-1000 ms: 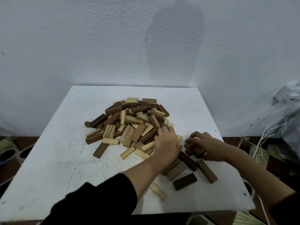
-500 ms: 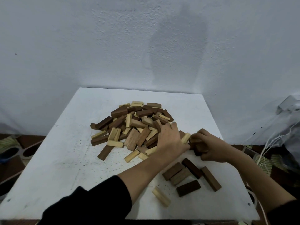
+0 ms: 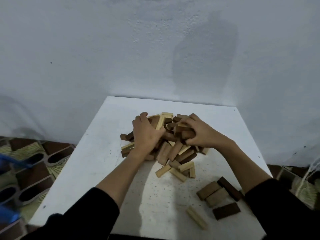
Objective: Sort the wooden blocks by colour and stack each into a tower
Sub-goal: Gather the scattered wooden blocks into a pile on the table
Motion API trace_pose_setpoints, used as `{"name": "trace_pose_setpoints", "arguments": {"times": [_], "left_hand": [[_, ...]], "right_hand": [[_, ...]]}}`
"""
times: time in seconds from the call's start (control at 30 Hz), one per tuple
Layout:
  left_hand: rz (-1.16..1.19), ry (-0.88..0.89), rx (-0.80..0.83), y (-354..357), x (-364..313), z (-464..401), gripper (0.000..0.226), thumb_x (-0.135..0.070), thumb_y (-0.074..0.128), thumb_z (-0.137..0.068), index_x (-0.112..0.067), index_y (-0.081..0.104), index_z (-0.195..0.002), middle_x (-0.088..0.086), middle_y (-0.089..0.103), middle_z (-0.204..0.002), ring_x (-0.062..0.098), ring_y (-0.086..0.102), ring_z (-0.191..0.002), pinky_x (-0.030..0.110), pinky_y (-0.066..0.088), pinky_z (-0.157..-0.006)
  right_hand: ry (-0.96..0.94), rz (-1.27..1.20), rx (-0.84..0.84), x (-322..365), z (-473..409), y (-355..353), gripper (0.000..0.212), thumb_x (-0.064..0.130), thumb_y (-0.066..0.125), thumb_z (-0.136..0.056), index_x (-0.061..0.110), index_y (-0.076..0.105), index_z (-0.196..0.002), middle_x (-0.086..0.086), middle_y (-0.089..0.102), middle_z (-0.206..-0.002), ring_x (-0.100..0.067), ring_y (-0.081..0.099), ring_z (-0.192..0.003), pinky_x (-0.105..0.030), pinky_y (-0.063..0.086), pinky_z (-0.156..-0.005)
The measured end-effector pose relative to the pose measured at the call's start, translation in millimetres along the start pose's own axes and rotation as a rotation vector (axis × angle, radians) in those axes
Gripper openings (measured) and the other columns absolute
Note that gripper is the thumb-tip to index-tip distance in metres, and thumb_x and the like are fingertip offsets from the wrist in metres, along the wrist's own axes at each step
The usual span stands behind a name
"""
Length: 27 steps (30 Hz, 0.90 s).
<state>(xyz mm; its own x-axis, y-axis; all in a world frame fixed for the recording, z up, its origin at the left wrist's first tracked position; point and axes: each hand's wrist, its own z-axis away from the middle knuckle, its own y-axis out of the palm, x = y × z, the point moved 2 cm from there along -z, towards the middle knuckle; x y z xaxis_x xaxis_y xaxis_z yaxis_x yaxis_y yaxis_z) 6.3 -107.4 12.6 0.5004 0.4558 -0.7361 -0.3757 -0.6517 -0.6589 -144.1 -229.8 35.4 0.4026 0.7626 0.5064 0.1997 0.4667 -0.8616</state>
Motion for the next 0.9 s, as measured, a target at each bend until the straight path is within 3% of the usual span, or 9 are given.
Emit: {"name": "trace_pose_setpoints", "arguments": {"times": [0.1,0.27,0.37,0.47,0.6,0.9], "left_hand": [[-0.044,-0.057,-0.002,-10.5,20.3,-9.1,0.074,-0.036,0.071,-0.075,-0.01,0.037,-0.135,0.009,0.043,-0.131,0.024,0.033,-0.126,0.04,0.035,-0.096],[-0.044,-0.013,0.105,-12.7,36.7,-22.5,0.072,-0.036,0.071,-0.077,-0.008,0.039,-0.135,0.013,0.045,-0.13,0.027,0.034,-0.125,0.041,0.038,-0.095],[-0.202,0.076,0.208,-7.9,41.0,-22.5,0.055,-0.042,0.059,-0.089,-0.012,0.044,-0.133,0.01,0.044,-0.133,0.028,0.036,-0.124,0.039,0.035,-0.092],[-0.239,0.151,0.273,-0.7,50.3,-20.3,0.047,-0.036,0.049,-0.096,-0.016,0.041,-0.137,0.009,0.038,-0.142,0.027,0.033,-0.128,0.041,0.03,-0.101],[-0.244,0.195,0.288,5.3,56.1,-14.3,0.053,-0.038,0.041,-0.099,-0.017,0.03,-0.146,0.005,0.023,-0.153,0.023,0.018,-0.141,0.041,0.016,-0.111],[-0.245,0.193,0.267,9.3,59.5,-12.8,0.057,-0.041,0.038,-0.1,-0.017,0.022,-0.149,0.006,0.012,-0.158,0.021,0.006,-0.145,0.042,0.007,-0.114]], "right_hand": [[-0.025,0.047,0.008,15.2,-20.6,10.5,0.071,0.024,0.07,-0.066,0.019,0.044,-0.132,0.002,0.037,-0.115,-0.02,0.05,-0.103,-0.039,0.048,-0.088],[-0.03,0.206,0.047,32.6,-41.6,18.4,0.069,0.026,0.069,-0.078,0.019,0.038,-0.139,-0.002,0.036,-0.126,-0.02,0.044,-0.108,-0.029,0.039,-0.079],[0.016,0.345,0.142,27.5,-46.5,28.6,0.072,0.037,0.064,-0.083,0.02,0.03,-0.144,-0.007,0.029,-0.138,-0.026,0.03,-0.127,-0.038,0.036,-0.1],[0.047,0.329,0.183,23.9,-43.0,40.7,0.078,0.041,0.058,-0.089,0.018,0.015,-0.149,-0.006,0.017,-0.151,-0.025,0.015,-0.139,-0.042,0.02,-0.114],[0.032,0.283,0.11,21.7,-39.4,52.2,0.085,0.051,0.051,-0.09,0.016,0.002,-0.151,-0.003,0.005,-0.158,-0.02,0.005,-0.145,-0.043,0.008,-0.118],[0.031,0.287,-0.034,24.6,-33.4,56.8,0.086,0.06,0.044,-0.088,0.015,0.005,-0.151,-0.005,0.006,-0.158,-0.023,0.003,-0.145,-0.045,0.003,-0.117]]}}
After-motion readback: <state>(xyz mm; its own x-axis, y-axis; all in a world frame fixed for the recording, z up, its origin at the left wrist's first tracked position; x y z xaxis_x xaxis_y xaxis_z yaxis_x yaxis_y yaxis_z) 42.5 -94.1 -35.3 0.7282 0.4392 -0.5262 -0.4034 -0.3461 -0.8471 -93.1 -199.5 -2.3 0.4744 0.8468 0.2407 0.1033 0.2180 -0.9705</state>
